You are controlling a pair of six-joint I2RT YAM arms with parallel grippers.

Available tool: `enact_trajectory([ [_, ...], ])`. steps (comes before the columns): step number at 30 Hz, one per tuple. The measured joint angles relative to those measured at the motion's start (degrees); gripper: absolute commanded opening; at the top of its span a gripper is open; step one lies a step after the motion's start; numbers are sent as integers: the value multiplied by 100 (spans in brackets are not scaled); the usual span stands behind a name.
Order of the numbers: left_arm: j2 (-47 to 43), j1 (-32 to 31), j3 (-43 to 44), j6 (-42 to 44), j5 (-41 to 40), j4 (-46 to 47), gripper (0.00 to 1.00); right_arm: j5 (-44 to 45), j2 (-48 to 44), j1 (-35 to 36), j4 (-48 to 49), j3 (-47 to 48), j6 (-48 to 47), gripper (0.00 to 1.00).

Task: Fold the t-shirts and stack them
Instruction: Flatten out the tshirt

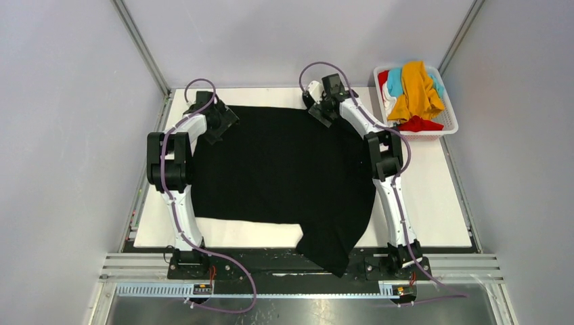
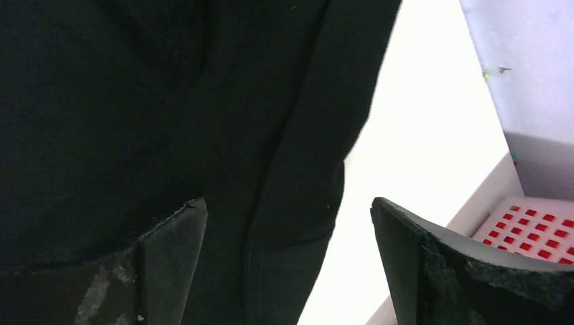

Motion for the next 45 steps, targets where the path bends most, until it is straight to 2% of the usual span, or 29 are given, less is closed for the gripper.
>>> enact_trajectory([
  [7,-11,188,-61,-160,83,59,99,461,258,-17,960,-120,-776,99],
  [13,-96,319,-249,-459,105,269,99,743,511,-76,1805,-107,-1110,99],
  [19,-96,389,-267,-715,127,299,99,837,785,-162,2214,192,-1191,99],
  [28,-96,455,-232,-896,31,157,99,898,1303,-643,2302,1228,-535,99],
  [36,-94,470,-127,-887,-52,-68,99,802,1281,-999,2197,1355,529,99],
  [41,-94,470,-50,-807,-127,-262,99,199,824,-1025,1840,1093,1443,99],
  [45,-138,442,-24,-699,-221,-435,99,-664,-122,-990,1572,337,2315,99],
])
